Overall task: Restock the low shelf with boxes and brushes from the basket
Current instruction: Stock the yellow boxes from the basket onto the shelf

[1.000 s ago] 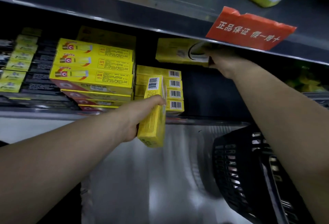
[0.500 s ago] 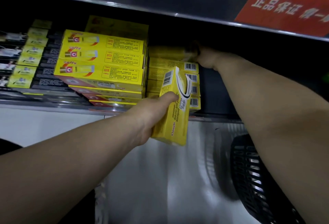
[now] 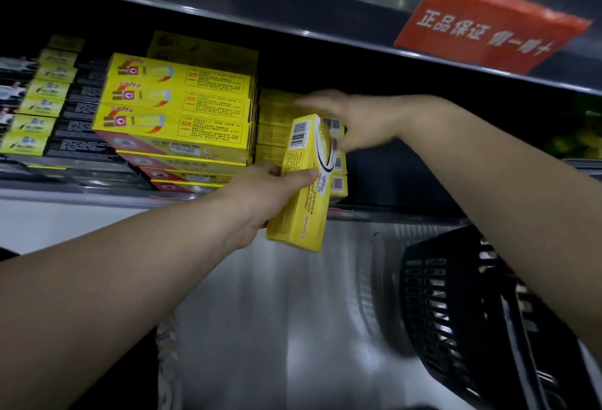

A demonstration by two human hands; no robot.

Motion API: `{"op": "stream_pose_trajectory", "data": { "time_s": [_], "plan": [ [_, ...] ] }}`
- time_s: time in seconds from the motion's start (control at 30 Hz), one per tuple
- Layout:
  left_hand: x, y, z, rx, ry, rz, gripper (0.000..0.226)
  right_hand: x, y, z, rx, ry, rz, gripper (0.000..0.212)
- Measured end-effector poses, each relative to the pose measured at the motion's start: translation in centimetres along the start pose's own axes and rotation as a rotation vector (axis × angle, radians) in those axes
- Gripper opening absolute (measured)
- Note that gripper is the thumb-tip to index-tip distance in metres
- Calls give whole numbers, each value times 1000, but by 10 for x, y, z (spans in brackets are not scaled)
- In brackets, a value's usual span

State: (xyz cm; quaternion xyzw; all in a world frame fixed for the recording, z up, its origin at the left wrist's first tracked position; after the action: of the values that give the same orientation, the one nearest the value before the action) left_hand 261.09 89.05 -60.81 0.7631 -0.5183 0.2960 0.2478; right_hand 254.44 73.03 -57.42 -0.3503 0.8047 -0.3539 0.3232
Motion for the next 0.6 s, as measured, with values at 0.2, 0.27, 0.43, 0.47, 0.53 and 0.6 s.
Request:
{"op": "stream_pose_trajectory", "data": {
  "time_s": [0.2, 0.27, 0.43, 0.47, 0.53, 0.6],
  "plan": [
    [3, 4, -9, -77, 169, 282, 20, -23, 0, -54, -57, 2, 138, 52],
    [8, 8, -12, -113, 221, 374, 26, -16, 4, -61, -104, 62, 201, 43],
    [16, 12, -16, -85, 425, 1008, 82, 15, 18, -74, -196, 241, 331, 27],
    [15, 12, -15, -100, 425, 1018, 82, 22, 19, -76, -187, 278, 405, 28],
    [15, 10, -12, -109, 422, 994, 77, 36, 17, -77, -138, 321, 518, 27],
    [17, 8, -9, -89, 424, 989, 72, 48, 14, -74, -77, 324, 565, 21]
  ]
}}
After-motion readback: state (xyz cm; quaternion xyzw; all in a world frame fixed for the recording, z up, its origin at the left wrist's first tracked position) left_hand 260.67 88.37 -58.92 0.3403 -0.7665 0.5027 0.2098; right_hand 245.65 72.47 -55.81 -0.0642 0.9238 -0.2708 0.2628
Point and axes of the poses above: each hand's wrist, its own z-axis towards the middle knuckle, its own y-axis out of the palm, x = y × z, the point moved 4 cm from there along z, towards the middle knuckle, and after that the axes turned 2 degrees about -z, right-handed, at the moved point
